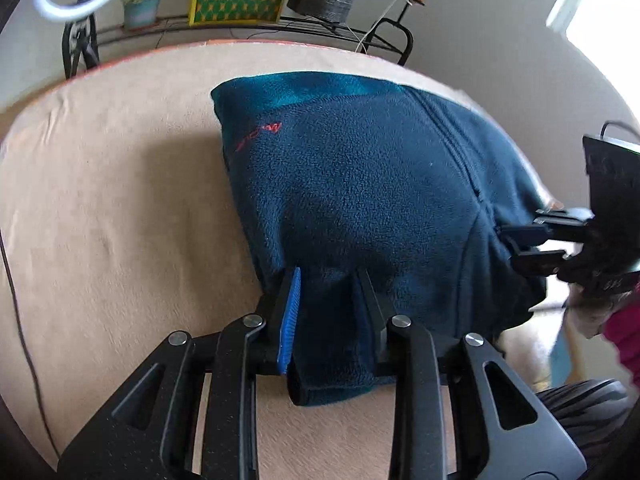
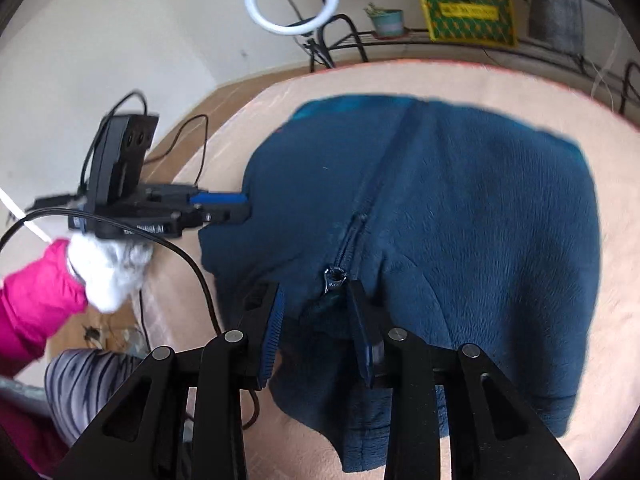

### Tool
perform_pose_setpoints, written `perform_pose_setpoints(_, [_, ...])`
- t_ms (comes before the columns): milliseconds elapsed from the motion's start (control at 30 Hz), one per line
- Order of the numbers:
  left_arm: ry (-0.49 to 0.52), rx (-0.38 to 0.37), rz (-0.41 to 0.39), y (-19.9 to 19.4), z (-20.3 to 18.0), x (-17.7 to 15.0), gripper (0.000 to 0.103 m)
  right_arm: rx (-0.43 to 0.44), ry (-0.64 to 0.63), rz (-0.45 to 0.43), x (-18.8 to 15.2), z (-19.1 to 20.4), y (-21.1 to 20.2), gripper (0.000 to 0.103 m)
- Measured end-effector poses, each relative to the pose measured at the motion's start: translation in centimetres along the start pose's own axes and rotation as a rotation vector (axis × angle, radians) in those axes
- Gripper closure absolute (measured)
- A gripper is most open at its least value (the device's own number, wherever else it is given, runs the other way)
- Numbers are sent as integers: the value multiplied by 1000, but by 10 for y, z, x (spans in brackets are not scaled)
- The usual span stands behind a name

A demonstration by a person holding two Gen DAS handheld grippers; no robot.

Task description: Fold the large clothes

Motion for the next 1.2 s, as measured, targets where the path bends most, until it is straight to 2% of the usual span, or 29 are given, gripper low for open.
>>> perform_pose_setpoints(100, [-15,29,12,-16,-5,10,75,-3,51,-31,5,3,-15,72])
perform_pose_setpoints(200, [3,29,-57,-58,-16,19,75,-12,24,-91,10,17,-49,72])
perform_pose_setpoints(333, [4,-6,-177,-141,-34,33,75,-38,-24,-227,12,42,-123,70])
perform_pose_setpoints(533, [55,-16,-351,-281,-68,50,75,-112,-113,-444,16,75,-245,68])
perform_pose_setpoints(633, [61,-17,-411,-337,-79,54,75,-156,-162,-520,19,84,-295,58])
perform_pose_setpoints(767, [56,-40,-431,-384,-88,60,75,-219,-191,-577,24,82,-343,57])
perform_pose_setpoints(800, [48,-40,-423,-385,-88,60,73,-226,-186,-580,28,78,-347,55])
perform_pose_setpoints(833, [35,-49,-408,-383,-86,62,70,-233,-178,-581,29,72,-352,45])
perform_pose_setpoints(867, [23,-61,-395,-378,-84,62,59,-233,-171,-576,29,64,-353,36])
perform_pose_setpoints(900, [-5,-74,-378,-366,-78,63,51,-233,-164,-565,30,54,-350,34])
perform_pose_setpoints(967, [-59,-98,-345,-341,-68,59,48,-260,-128,-544,27,33,-339,33])
perform_pose_setpoints(1033, [-90,-110,-283,-299,-56,57,47,-275,-73,-508,23,7,-319,33])
perform_pose_setpoints(1100, [-140,-97,-234,-254,-40,53,44,-262,-15,-472,19,-16,-300,33])
perform_pose_setpoints(1200, [-246,-144,-144,-187,-17,51,42,-221,73,-405,23,-50,-260,33])
Point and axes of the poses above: each gripper's, at about its wrist camera, not at the fingertips, and y roughly the way its jaws point, z to its left, x to its top, the point moved 5 cm from there along y, roughly the way its jaws point, and after that the axes turned 4 degrees about x, right-handed, at the moved point
